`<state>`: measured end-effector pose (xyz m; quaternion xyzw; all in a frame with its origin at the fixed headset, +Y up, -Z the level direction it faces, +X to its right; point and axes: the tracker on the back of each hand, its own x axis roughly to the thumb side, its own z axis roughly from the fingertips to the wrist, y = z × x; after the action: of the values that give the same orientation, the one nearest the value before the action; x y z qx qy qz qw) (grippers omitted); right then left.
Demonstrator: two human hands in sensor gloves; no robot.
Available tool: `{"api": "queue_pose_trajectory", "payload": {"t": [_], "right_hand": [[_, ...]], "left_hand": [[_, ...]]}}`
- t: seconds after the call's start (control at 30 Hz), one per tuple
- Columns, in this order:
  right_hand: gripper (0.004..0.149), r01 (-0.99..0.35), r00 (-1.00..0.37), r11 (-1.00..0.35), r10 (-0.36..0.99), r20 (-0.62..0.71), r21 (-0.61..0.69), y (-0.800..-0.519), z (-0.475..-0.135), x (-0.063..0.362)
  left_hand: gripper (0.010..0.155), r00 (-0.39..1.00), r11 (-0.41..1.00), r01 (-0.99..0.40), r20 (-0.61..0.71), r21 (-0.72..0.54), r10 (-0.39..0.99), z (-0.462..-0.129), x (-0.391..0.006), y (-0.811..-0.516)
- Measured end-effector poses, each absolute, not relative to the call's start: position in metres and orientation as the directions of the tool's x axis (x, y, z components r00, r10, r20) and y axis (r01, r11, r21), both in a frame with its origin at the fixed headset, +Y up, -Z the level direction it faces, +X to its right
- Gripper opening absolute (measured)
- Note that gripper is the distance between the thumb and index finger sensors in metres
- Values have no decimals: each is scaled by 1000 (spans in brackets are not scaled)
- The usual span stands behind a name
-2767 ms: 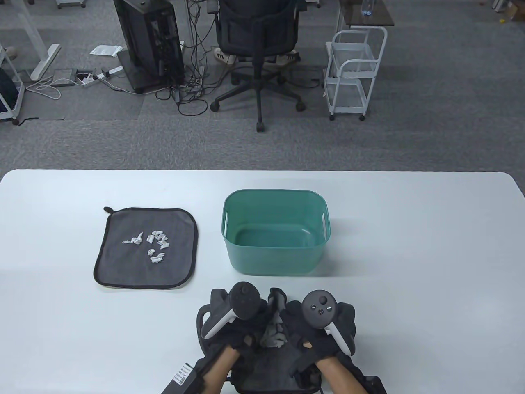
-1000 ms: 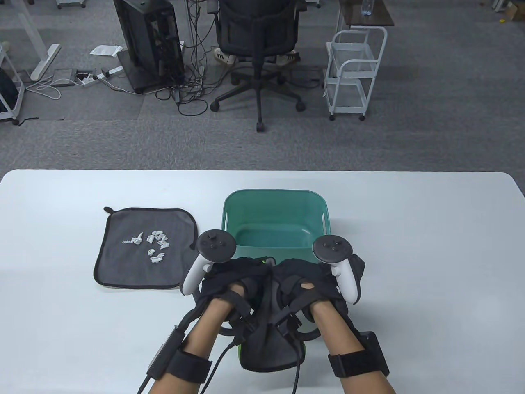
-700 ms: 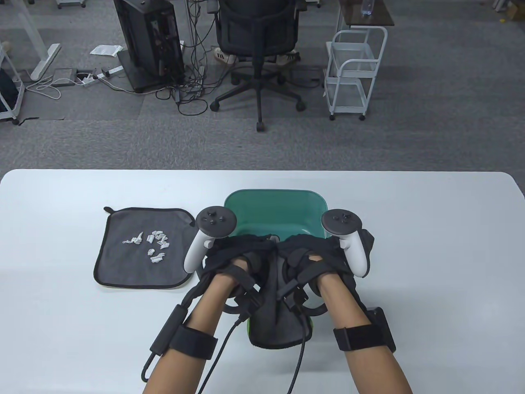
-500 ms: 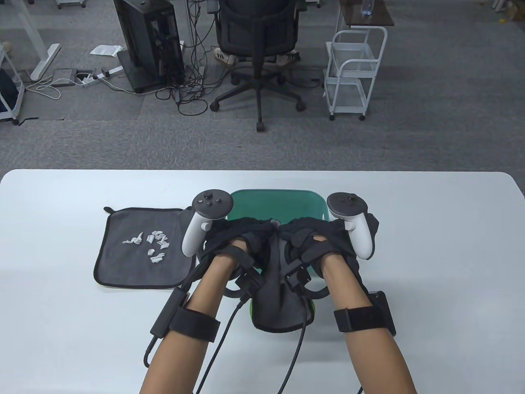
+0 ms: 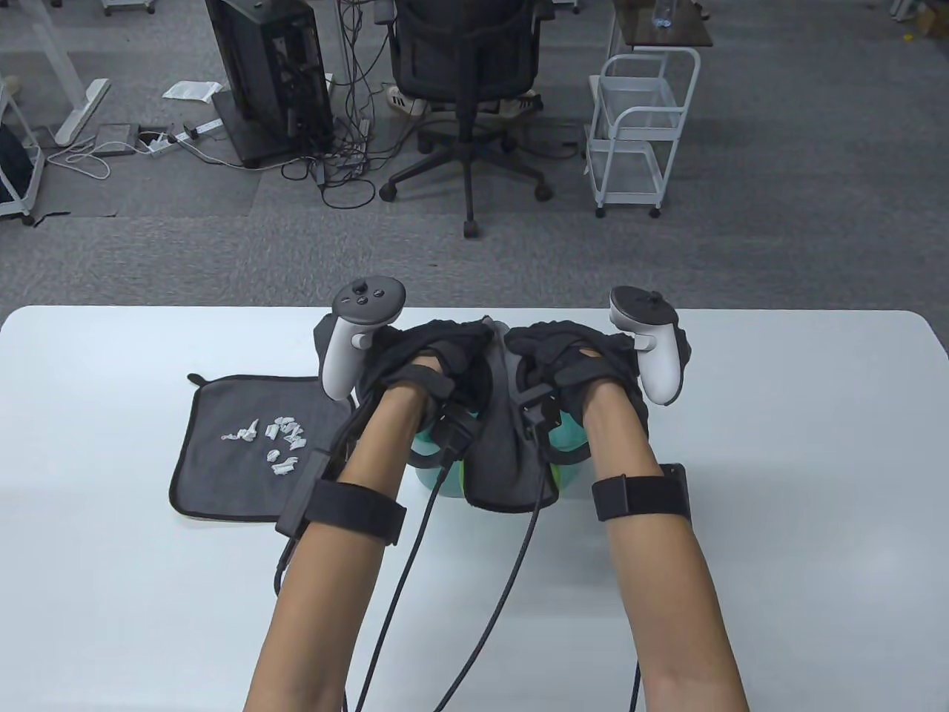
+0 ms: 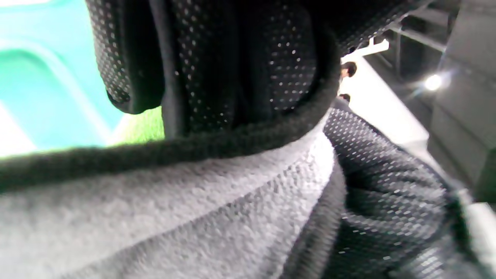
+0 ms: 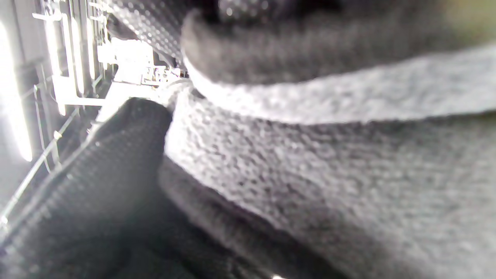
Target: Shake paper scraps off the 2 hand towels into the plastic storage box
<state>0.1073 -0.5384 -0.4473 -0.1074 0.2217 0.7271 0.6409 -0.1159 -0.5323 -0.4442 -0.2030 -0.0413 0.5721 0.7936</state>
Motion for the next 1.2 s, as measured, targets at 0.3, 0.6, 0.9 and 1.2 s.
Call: {"api": "queue_pose_trajectory", "payload": {"t": [0.3,0.6,0.9,1.2], "right_hand": [[43,-993,-85,-55,947,-310,103,-532,-466,109],[41,-991,14,17,1000,-24,135,-566,-475,116],[41,-998,-32,-37,996,84,58,-625,-462,123],[40,-966,-256,-249,954,155,-68,-616,-453,137]], "left_hand": [[48,355,332,-888,-17,-317,935,-462,-116,-522],[47,420,464,-868,235,-177,876,-459,-109,-547],[46,505,538,-840,263,-66,822,-455,-106,-600],[46,682,679,-728,215,96,700,-453,-122,-602]]}}
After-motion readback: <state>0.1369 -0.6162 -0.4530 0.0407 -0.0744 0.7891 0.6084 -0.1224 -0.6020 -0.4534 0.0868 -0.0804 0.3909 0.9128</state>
